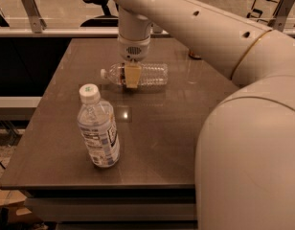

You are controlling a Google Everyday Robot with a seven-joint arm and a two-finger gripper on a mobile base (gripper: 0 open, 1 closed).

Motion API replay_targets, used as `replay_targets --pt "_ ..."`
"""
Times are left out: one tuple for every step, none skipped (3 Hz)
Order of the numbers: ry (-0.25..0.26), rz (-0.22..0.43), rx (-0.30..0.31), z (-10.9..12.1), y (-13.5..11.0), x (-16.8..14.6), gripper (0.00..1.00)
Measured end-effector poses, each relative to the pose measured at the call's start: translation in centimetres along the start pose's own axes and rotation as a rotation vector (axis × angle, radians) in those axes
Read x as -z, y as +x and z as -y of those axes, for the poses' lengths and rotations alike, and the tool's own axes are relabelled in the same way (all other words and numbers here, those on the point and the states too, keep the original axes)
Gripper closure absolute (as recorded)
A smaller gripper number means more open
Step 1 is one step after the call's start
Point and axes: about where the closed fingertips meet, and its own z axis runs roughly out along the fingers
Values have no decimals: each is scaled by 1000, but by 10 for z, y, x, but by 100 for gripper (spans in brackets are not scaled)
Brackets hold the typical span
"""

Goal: Place water bottle upright

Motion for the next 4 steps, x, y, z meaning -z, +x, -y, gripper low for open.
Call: replay_targets --pt "37 30 -7 -3 5 20 100" --pt "79 81 -2 -6 10 41 100" --pt "138 173 24 -9 13 60 100" --pt "191 283 67 -4 7 75 100"
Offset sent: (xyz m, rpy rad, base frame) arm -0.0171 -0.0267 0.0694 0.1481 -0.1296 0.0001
